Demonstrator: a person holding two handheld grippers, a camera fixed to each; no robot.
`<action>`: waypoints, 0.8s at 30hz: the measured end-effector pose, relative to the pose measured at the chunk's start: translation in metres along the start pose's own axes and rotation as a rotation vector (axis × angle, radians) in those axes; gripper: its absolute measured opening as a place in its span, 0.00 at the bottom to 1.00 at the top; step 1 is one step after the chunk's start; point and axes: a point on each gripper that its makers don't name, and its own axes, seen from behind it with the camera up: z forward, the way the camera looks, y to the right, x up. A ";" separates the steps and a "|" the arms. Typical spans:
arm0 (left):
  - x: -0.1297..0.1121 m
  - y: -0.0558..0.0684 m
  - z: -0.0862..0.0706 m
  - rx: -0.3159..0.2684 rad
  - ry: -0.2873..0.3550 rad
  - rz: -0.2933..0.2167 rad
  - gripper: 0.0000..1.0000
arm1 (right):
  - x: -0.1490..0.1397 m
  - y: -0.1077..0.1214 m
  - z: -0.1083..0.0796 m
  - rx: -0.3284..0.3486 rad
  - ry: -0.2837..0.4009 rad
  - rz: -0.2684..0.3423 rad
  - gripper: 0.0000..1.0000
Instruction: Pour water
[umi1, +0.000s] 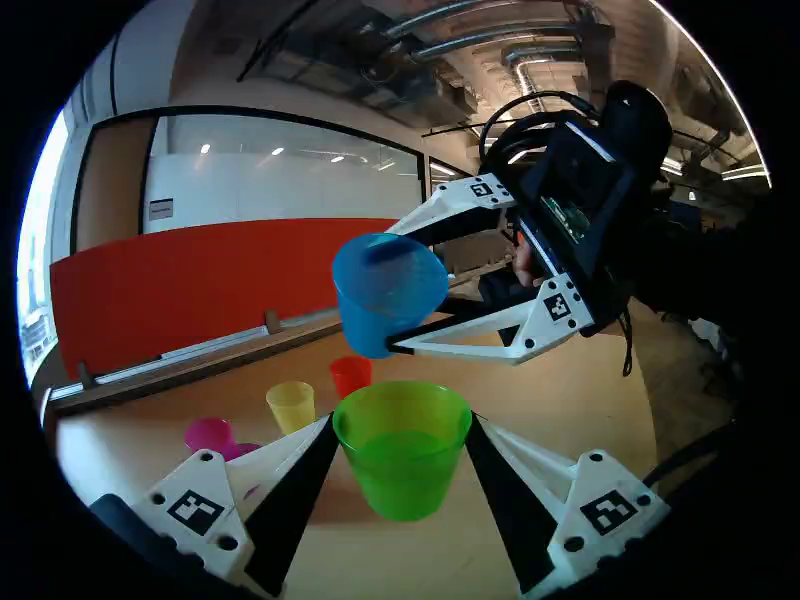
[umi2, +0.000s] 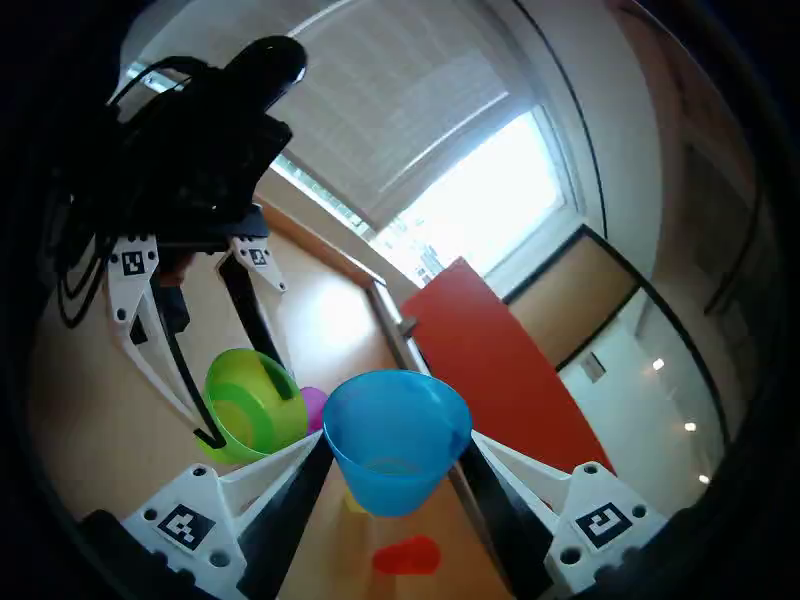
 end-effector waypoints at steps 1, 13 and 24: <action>-0.001 -0.001 0.000 0.001 -0.003 0.000 0.88 | -0.002 -0.001 0.000 0.002 -0.003 0.033 0.89; -0.014 -0.007 0.006 0.008 -0.038 0.001 0.88 | -0.040 -0.013 -0.005 0.052 -0.088 0.422 0.89; -0.029 -0.014 0.015 0.008 -0.081 -0.002 0.88 | -0.086 -0.028 -0.015 0.095 -0.222 0.535 0.89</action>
